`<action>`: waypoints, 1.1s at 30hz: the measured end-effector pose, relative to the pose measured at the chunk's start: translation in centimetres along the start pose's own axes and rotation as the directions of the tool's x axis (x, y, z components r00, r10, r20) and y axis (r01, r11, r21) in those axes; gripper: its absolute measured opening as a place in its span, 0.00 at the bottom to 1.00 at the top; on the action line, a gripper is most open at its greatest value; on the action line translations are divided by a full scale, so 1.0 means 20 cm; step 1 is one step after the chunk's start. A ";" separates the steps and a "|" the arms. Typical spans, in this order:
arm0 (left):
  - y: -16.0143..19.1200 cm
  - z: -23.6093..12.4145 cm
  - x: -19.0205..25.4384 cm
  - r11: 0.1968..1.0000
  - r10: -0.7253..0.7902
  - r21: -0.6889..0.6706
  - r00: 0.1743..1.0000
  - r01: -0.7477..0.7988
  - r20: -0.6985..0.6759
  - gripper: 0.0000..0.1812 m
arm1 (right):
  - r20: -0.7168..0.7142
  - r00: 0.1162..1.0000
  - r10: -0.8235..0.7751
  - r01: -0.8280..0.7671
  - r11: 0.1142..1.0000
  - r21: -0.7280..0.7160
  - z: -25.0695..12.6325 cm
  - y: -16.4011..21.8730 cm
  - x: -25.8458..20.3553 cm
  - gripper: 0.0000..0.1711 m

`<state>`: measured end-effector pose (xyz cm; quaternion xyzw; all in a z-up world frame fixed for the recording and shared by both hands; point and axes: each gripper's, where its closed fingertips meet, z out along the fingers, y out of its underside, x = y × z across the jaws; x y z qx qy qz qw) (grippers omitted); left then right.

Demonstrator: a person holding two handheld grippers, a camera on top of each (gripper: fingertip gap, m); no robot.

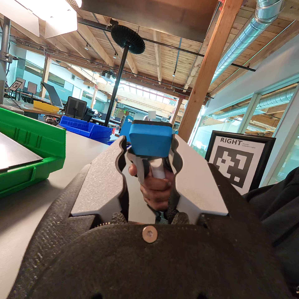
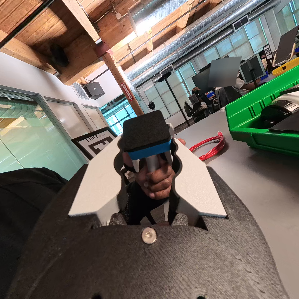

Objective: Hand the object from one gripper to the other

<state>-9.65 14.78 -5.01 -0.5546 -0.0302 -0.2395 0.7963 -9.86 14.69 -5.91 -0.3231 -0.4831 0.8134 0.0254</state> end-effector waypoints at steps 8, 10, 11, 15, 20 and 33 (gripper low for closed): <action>0.00 0.00 0.01 1.000 0.012 0.004 1.000 -0.012 -0.007 0.29 | 0.001 1.000 0.002 -0.002 1.000 0.002 0.02 0.01 -0.01 0.35; -0.01 0.00 0.01 1.000 0.012 0.013 1.000 -0.012 -0.008 0.29 | 0.004 1.000 0.003 -0.003 1.000 -0.003 0.03 0.02 -0.01 0.35; -0.01 0.00 0.01 1.000 0.012 0.015 1.000 -0.012 -0.009 0.29 | 0.004 1.000 0.001 -0.001 1.000 -0.007 0.03 0.02 -0.01 0.35; -0.02 -0.01 0.02 0.999 0.020 0.028 1.000 -0.019 -0.016 0.29 | 0.000 1.000 -0.016 0.016 1.000 -0.024 0.04 0.03 -0.02 0.35; -0.04 -0.03 -0.02 0.997 0.044 0.054 0.998 -0.046 0.038 0.29 | -0.132 0.981 -0.142 0.145 0.989 0.013 0.01 -0.01 0.03 0.41; 0.01 0.01 -0.09 0.992 -0.124 0.048 0.984 0.118 0.130 0.29 | -0.335 0.563 -0.756 0.746 0.639 -0.187 0.00 -0.02 0.03 0.38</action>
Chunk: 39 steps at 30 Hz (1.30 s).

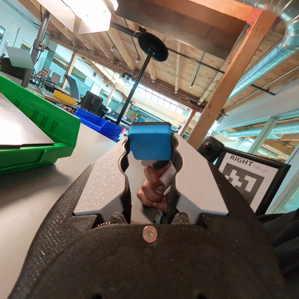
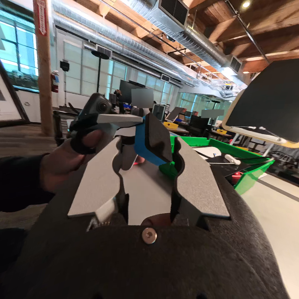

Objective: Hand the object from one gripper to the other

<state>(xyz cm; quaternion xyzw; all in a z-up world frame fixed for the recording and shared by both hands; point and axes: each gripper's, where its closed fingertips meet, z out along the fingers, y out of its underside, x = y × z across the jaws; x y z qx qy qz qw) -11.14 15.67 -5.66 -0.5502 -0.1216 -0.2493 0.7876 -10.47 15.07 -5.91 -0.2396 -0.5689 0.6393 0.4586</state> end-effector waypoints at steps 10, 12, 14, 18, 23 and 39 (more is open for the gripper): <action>0.02 0.00 0.03 0.999 0.045 -0.026 0.999 -0.046 -0.029 0.36 | 0.110 0.932 0.346 -0.358 0.926 0.121 -0.08 -0.08 0.11 0.17; 0.03 0.01 0.03 0.999 0.042 -0.033 0.998 -0.043 -0.036 0.37 | 0.224 0.844 0.488 -0.520 0.846 0.119 -0.10 -0.09 0.12 0.16; 0.04 0.01 0.03 0.998 0.042 -0.054 0.998 -0.045 -0.047 0.37 | 0.296 0.779 0.553 -0.599 0.795 0.092 -0.11 -0.10 0.11 0.16; 0.05 0.02 0.05 0.996 0.050 -0.065 0.997 -0.054 -0.062 0.32 | 0.381 0.723 0.576 -0.618 0.786 -0.014 -0.08 -0.08 0.00 0.16; 0.04 0.00 0.09 0.997 0.070 -0.036 0.992 -0.074 -0.101 0.13 | 0.319 0.739 0.593 -0.629 0.777 0.012 -0.07 -0.06 0.05 0.17; -0.06 -0.04 -0.02 0.995 0.067 0.078 0.997 -0.069 0.034 0.13 | -0.059 0.980 0.191 -0.183 0.975 0.124 -0.08 -0.07 0.14 0.33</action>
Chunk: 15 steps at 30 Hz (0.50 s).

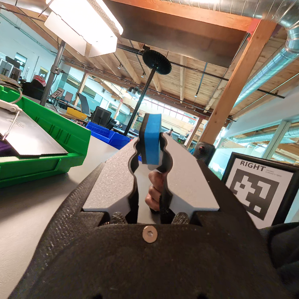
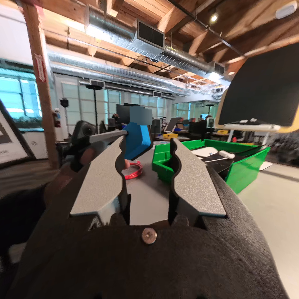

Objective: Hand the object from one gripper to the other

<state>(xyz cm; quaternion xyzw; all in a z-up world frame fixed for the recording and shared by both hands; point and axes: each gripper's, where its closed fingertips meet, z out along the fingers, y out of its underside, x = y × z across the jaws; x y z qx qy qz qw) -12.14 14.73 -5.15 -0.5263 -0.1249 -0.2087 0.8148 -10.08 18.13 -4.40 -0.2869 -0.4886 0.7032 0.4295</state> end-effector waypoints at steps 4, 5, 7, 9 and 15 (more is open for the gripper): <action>0.01 0.01 0.00 0.999 -0.032 -0.023 0.999 0.032 -0.015 0.13 | -0.060 0.954 -0.294 0.291 0.955 -0.056 0.01 0.04 -0.03 0.39; 0.01 0.01 0.00 0.998 -0.059 -0.032 0.998 0.058 -0.026 0.13 | -0.073 0.933 -0.352 0.347 0.935 -0.072 0.02 0.06 -0.04 0.42; 0.02 0.01 -0.01 0.993 -0.109 -0.048 0.993 0.107 -0.046 0.13 | -0.067 0.896 -0.439 0.431 0.896 -0.101 0.04 0.09 -0.07 0.46; 0.02 0.01 -0.01 0.989 -0.141 -0.058 0.988 0.138 -0.060 0.13 | -0.065 0.854 -0.516 0.504 0.852 -0.139 0.05 0.13 -0.09 0.48; 0.09 0.03 0.05 0.980 -0.150 -0.148 0.981 0.132 -0.120 0.13 | -0.106 0.774 -0.624 0.602 0.778 -0.179 0.07 0.16 -0.09 0.41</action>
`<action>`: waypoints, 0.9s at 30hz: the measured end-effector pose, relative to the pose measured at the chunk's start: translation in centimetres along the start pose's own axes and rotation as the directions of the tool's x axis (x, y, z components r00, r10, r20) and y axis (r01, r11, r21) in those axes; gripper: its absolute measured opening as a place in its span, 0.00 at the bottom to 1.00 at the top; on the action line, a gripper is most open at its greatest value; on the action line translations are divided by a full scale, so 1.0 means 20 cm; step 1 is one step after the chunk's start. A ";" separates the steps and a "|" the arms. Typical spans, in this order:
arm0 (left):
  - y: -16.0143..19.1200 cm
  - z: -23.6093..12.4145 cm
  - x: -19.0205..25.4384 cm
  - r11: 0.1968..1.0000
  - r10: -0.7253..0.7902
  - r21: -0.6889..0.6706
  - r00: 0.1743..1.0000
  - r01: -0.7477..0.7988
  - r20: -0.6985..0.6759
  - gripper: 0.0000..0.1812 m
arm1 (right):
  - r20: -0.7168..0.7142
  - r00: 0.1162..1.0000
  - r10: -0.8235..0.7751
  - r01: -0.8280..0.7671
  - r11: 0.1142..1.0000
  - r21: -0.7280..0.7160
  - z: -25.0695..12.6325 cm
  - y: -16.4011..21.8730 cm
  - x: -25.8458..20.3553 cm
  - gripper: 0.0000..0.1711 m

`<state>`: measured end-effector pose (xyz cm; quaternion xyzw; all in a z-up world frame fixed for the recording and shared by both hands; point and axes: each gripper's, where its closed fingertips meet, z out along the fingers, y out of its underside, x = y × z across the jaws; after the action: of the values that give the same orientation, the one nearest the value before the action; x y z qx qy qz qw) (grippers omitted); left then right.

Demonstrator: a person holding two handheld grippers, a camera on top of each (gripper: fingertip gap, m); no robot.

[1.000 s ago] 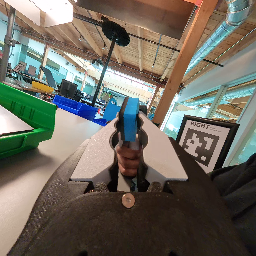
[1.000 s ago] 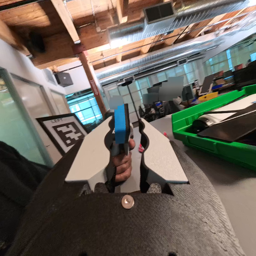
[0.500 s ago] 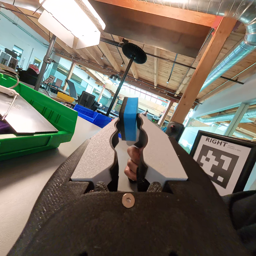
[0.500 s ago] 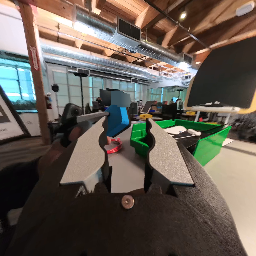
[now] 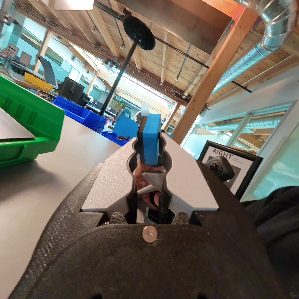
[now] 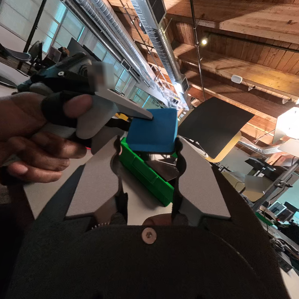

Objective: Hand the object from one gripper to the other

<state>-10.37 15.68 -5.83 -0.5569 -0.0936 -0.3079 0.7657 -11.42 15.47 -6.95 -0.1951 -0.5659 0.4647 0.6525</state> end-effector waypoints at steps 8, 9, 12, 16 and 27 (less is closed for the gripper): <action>-0.01 -0.01 0.04 1.000 0.024 0.019 0.999 -0.023 -0.033 0.33 | 0.123 0.963 0.239 -0.247 0.968 0.051 -0.04 -0.04 0.04 0.36; -0.03 -0.03 0.04 0.998 0.040 0.044 0.998 -0.038 -0.038 0.35 | 0.186 0.929 0.319 -0.333 0.942 0.050 -0.05 -0.05 0.04 0.35; -0.09 -0.09 0.03 0.985 0.152 0.084 0.988 -0.153 0.017 0.38 | 0.359 0.736 0.574 -0.624 0.781 0.028 -0.09 -0.10 0.09 0.36; -0.09 -0.11 0.04 0.962 0.265 0.054 0.964 -0.267 0.034 0.39 | 0.498 0.389 0.775 -0.861 0.498 -0.103 -0.13 -0.10 0.14 0.35; 0.05 -0.10 0.13 0.781 0.610 -0.141 0.792 -0.608 -0.029 0.39 | 0.558 0.031 0.829 -0.857 0.309 -0.412 -0.16 -0.15 -0.07 0.35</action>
<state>-8.10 13.09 -5.94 -0.6133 0.1063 -0.0450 0.7814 -7.26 13.71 -6.17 -0.2865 -0.5265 0.8004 -0.0125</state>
